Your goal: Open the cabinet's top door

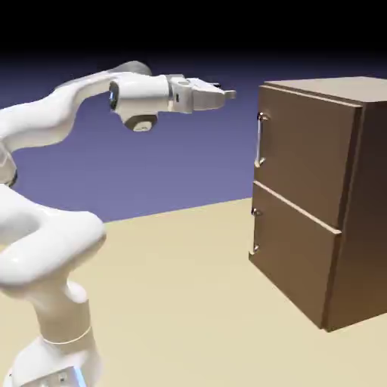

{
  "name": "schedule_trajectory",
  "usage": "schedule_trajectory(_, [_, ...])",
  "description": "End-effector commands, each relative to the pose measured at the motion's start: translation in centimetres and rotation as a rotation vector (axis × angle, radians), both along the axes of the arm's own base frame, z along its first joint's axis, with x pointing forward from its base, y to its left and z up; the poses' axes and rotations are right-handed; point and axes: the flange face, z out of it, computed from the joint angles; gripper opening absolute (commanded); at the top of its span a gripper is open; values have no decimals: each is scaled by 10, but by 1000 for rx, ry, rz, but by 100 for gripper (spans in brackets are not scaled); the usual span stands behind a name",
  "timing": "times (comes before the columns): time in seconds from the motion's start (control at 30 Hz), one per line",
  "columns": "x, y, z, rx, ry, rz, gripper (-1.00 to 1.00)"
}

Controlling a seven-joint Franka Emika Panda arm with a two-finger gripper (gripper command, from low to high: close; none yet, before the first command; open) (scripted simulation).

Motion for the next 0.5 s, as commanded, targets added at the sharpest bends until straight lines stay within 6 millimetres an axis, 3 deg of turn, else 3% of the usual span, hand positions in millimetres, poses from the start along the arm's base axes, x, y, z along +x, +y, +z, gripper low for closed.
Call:
schedule_trajectory(0.0, [5, 5, -8, -5, -3, 2, 0])
schedule_trajectory(0.2, [43, 23, -69, -29, -3, 8, 0])
schedule_trajectory(0.37, [76, 26, -131, -40, 13, 3, 0])
schedule_trajectory(0.4, [76, 26, -131, -40, 13, 3, 0])
schedule_trajectory(0.47, [100, 25, -131, -40, 13, 3, 0])
